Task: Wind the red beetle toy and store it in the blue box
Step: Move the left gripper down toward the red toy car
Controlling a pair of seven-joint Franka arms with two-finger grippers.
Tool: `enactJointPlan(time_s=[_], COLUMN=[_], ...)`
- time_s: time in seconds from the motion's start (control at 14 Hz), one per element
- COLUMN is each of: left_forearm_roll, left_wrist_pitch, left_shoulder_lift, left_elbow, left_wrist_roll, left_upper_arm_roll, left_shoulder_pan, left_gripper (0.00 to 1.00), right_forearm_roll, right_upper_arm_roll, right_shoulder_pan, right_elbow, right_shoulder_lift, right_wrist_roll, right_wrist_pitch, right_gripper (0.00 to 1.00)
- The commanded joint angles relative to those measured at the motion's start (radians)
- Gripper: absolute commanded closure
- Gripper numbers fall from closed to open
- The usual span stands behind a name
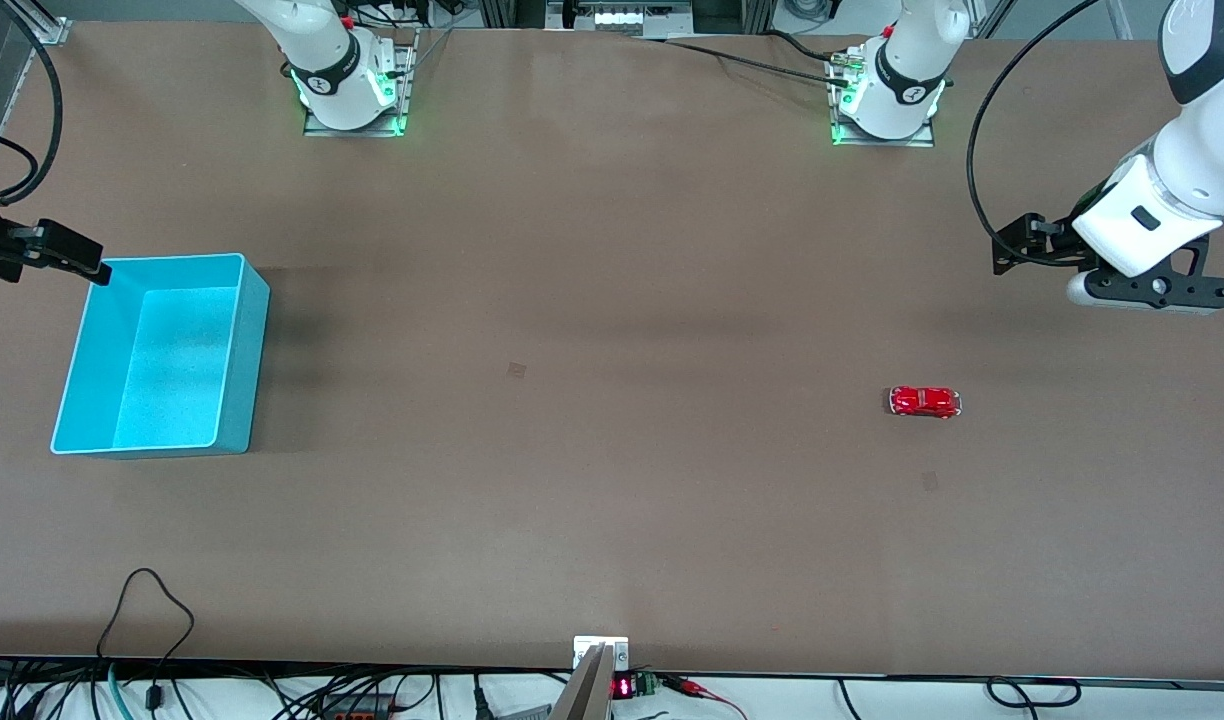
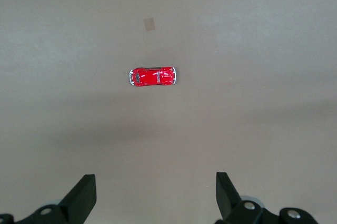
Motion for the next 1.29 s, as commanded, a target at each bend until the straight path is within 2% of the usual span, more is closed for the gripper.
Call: enactJointPlan(time_s=[0.0, 0.43, 0.71, 1.0, 1.14, 1.21], left_forearm_roll=[0.013, 0.001, -0.001, -0.001, -0.001, 0.001], left_wrist_pitch=[-0.024, -0.030, -0.129, -0.171, -0.183, -0.179], left_shoulder_lift=[0.014, 0.029, 0.040, 0.056, 0.060, 0.077], left_elbow=[0.032, 0.032, 0.034, 0.037, 0.037, 0.037], left_wrist_roll=[0.015, 0.007, 0.012, 0.014, 0.100, 0.239], left_upper_arm_roll=[0.002, -0.001, -0.008, -0.010, -0.011, -0.008], left_shoulder_pan=[0.006, 0.015, 0.001, 0.000, 0.001, 0.015], left_gripper=[0.00, 0.00, 0.00, 0.00, 0.00, 0.00], right_forearm_roll=[0.010, 0.010, 0.009, 0.010, 0.010, 0.010], right_upper_arm_roll=[0.004, 0.004, 0.004, 0.004, 0.004, 0.004], right_shoulder_pan=[-0.005, -0.005, -0.005, -0.005, -0.005, -0.005], right_elbow=[0.001, 0.002, 0.002, 0.001, 0.002, 0.001], right_shoulder_lift=[-0.005, -0.005, -0.005, -0.004, -0.004, -0.004], right_wrist_roll=[0.009, 0.009, 0.009, 0.009, 0.009, 0.009], right_wrist_pitch=[0.001, 0.001, 0.001, 0.001, 0.001, 0.001], right_gripper=[0.00, 0.00, 0.00, 0.00, 0.00, 0.00])
